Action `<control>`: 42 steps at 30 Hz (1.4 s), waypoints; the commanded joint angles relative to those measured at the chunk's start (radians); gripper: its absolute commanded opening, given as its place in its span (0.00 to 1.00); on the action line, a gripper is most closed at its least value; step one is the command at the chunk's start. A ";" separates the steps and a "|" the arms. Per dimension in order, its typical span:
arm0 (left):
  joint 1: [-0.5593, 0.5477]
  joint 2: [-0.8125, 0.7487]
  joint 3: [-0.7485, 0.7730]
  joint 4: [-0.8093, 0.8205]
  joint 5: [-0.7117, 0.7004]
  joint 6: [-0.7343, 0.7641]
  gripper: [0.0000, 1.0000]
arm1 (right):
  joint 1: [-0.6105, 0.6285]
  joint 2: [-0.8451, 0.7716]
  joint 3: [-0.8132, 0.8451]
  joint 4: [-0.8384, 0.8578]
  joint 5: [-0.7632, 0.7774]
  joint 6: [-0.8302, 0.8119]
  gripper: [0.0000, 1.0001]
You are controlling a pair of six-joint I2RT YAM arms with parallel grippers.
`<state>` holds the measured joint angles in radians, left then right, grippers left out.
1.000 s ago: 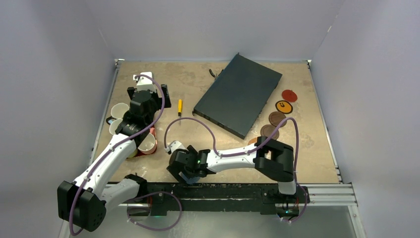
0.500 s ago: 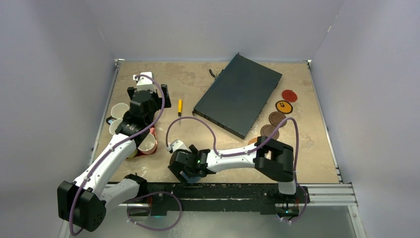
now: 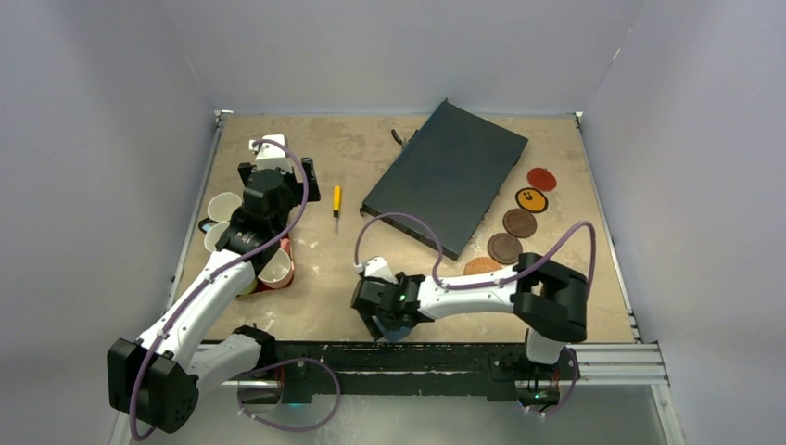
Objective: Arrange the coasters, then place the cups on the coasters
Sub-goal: Move the coaster to the center of the board.
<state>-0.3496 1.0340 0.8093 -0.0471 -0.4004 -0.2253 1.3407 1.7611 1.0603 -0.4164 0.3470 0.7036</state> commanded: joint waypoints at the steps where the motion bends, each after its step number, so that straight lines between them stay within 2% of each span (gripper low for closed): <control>1: -0.005 -0.012 0.014 0.021 0.005 -0.013 0.99 | -0.088 -0.055 -0.131 -0.215 0.038 0.090 0.87; 12: -0.005 -0.017 0.011 0.023 0.010 -0.014 0.99 | -0.158 -0.233 -0.177 -0.234 0.048 0.116 0.88; 21: -0.006 -0.013 0.009 0.024 0.010 -0.013 0.99 | -0.157 -0.224 -0.169 -0.172 0.043 0.116 0.97; 34: -0.006 -0.007 0.008 0.025 0.012 -0.013 0.99 | -0.160 -0.217 -0.230 -0.229 0.024 0.177 0.98; 42: -0.007 -0.005 0.008 0.024 0.014 -0.014 0.99 | -0.221 -0.241 -0.240 -0.298 0.071 0.208 0.98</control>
<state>-0.3496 1.0340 0.8093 -0.0471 -0.3965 -0.2253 1.1561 1.5398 0.8570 -0.6113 0.3660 0.8837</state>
